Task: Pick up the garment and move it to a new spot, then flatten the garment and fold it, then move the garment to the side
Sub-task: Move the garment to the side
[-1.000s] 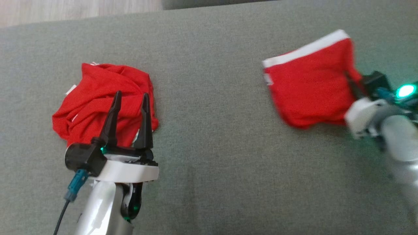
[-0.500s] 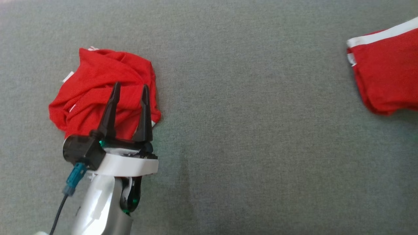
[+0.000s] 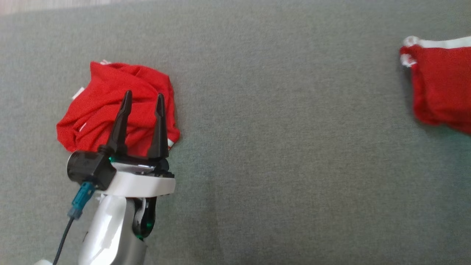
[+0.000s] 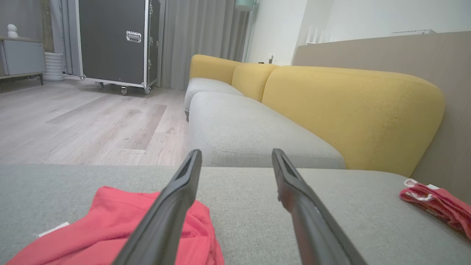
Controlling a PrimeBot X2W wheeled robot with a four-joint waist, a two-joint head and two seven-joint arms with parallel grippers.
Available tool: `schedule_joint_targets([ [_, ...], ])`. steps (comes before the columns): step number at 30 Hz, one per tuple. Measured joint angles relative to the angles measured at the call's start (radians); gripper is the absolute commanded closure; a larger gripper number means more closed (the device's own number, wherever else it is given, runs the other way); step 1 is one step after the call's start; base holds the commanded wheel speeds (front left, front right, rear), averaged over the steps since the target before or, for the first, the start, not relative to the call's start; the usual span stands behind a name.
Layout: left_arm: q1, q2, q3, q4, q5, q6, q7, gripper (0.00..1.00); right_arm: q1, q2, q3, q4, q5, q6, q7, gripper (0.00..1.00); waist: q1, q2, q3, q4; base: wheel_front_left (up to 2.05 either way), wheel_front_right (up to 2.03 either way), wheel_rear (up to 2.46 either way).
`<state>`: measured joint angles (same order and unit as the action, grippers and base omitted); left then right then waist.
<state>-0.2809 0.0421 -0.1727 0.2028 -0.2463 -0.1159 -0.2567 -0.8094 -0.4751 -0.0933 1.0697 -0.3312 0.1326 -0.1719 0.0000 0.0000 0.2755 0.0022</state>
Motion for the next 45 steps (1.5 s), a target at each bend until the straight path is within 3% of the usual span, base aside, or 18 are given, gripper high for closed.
schedule_joint_targets([
  [4, 0.005, 0.0, 0.012, -0.001, 0.0, 0.0, 0.0, 0.0, 0.001, 0.052, -0.023, -0.023, 0.0, 0.0, -0.027, 0.0, 0.0, 0.0, -0.032, -0.01, 0.0, 0.0, 0.0],
  [9, 0.05, 0.0, 0.042, -0.009, 0.002, 0.0, 0.0, 0.0, 0.002, 0.162, -0.046, -0.096, 0.026, 0.0, -0.057, 0.0, -0.0001, 0.0, -0.097, -0.029, 0.0, 0.0, 0.0],
  [19, 0.157, 0.0, 0.072, -0.024, 0.01, 0.003, 0.0, 0.0, 0.106, 0.381, -0.002, -0.337, 0.214, 0.0, -0.077, 0.0, -0.0003, 0.0, -0.228, -0.053, 0.0, 0.0, 0.0],
  [30, 0.232, 0.001, 0.082, -0.046, 0.009, 0.016, 0.0, 0.0, 0.446, 0.415, 0.117, -0.606, 0.44, 0.0, -0.079, 0.0, -0.0002, 0.0, -0.282, -0.032, 0.0, 0.0, 0.0],
  [38, 0.258, 0.001, 0.08, -0.033, -0.002, 0.02, 0.0, 0.0, 0.691, 0.421, 0.127, -0.709, 0.459, 0.0, -0.079, 0.0, -0.0001, 0.0, -0.284, -0.027, 0.0, 0.0, 0.0],
  [45, 0.269, 0.001, 0.082, -0.028, -0.009, 0.025, 0.0, 0.0, 0.722, 0.424, 0.141, -0.739, 0.463, 0.0, -0.079, 0.0, 0.0, 0.0, -0.281, -0.035, 0.0, 0.0, 0.0],
])
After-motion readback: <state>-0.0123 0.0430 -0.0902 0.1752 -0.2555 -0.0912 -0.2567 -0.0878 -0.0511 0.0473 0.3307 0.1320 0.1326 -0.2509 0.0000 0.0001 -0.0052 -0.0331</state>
